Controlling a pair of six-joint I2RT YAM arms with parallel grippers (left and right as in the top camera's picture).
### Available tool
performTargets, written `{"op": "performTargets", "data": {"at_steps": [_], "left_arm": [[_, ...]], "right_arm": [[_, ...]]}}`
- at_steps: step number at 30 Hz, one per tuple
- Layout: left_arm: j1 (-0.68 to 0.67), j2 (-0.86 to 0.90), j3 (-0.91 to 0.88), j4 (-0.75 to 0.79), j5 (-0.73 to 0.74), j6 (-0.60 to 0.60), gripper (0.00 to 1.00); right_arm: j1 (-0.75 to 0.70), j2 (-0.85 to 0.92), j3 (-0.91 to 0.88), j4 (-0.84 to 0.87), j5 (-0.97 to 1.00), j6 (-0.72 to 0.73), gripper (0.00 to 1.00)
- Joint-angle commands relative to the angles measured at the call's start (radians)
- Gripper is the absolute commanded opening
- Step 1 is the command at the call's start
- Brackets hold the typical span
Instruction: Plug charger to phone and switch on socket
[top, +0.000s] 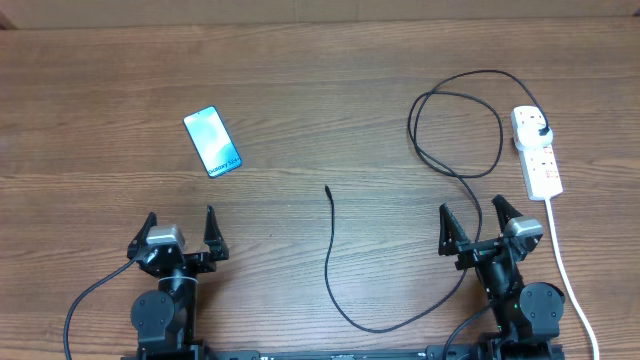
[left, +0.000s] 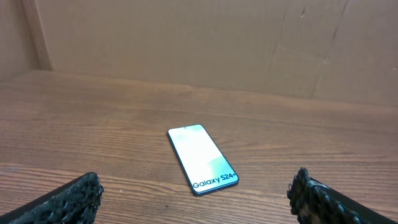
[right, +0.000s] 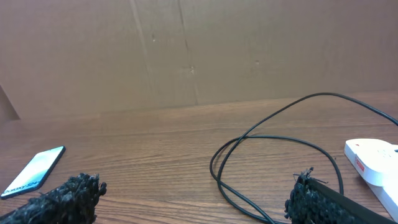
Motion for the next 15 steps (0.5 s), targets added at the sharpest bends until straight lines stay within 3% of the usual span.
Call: {"op": "performTargets", "data": {"at_steps": [1,15], "left_arm": [[0.006,-0.007,-0.003,-0.002,0.005,0.011,1.00],[0.006,-0.007,0.005,-0.002,0.038,0.011,1.00]], "right_arm": [[0.006,-0.011,-0.010,0.002,0.011,-0.008,1.00],[0.006,-0.011,-0.010,0.002,0.011,-0.008,1.00]]}}
